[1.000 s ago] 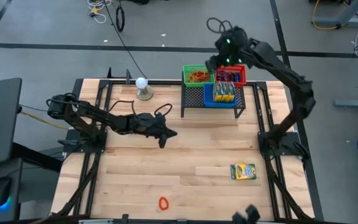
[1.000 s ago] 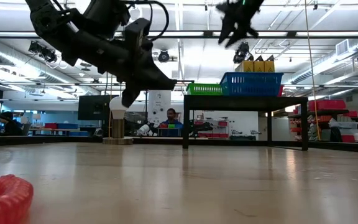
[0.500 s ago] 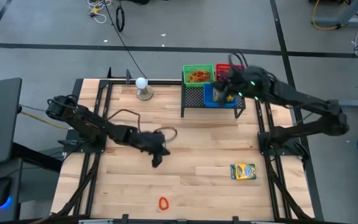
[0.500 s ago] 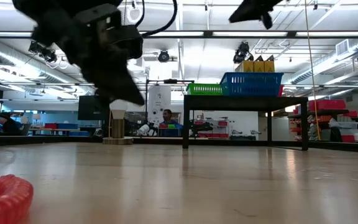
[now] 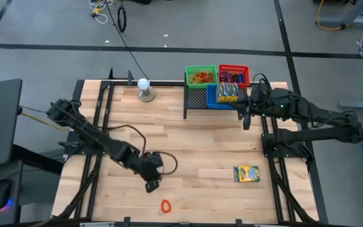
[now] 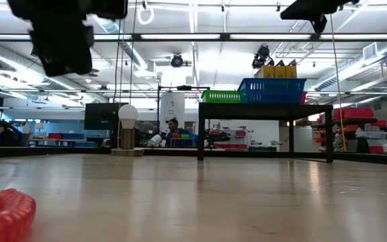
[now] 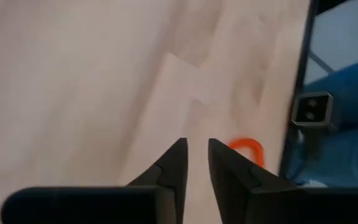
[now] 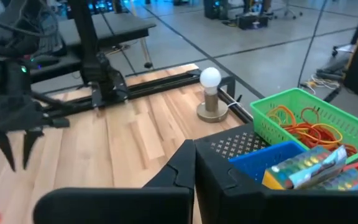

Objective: Pick & Place Office Desk Supplies
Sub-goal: Put the orange spiral keychain into the red bin

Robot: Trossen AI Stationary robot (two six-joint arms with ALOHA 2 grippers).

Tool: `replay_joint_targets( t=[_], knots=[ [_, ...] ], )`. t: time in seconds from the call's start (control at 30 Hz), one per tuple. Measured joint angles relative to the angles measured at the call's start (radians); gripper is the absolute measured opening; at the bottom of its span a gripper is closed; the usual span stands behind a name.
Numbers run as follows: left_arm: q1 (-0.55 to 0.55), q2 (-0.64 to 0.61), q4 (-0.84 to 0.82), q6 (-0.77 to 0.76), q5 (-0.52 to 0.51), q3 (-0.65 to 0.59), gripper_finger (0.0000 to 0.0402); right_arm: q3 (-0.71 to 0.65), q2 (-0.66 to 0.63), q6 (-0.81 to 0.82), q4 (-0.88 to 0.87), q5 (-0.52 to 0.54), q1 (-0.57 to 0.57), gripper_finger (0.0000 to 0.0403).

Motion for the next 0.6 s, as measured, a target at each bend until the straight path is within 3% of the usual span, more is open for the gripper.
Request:
replay_joint_targets(
  t=[0.27,0.43,0.6],
  knots=[
    [-0.052,0.233,-0.071,-0.044,0.103,0.217,0.0098,-0.050,-0.073,-0.050,-0.017,-0.032,0.003,0.0014],
    [-0.051,0.375,-0.080,-0.163,0.149,0.317,0.0103,-0.051,-0.078,-0.093,-0.024,-0.039,0.002,0.0017],
    [-0.058,0.480,-0.082,-0.169,0.218,0.412,0.0104,-0.051,-0.076,-0.121,-0.026,-0.093,0.002,0.0018]
  ],
)
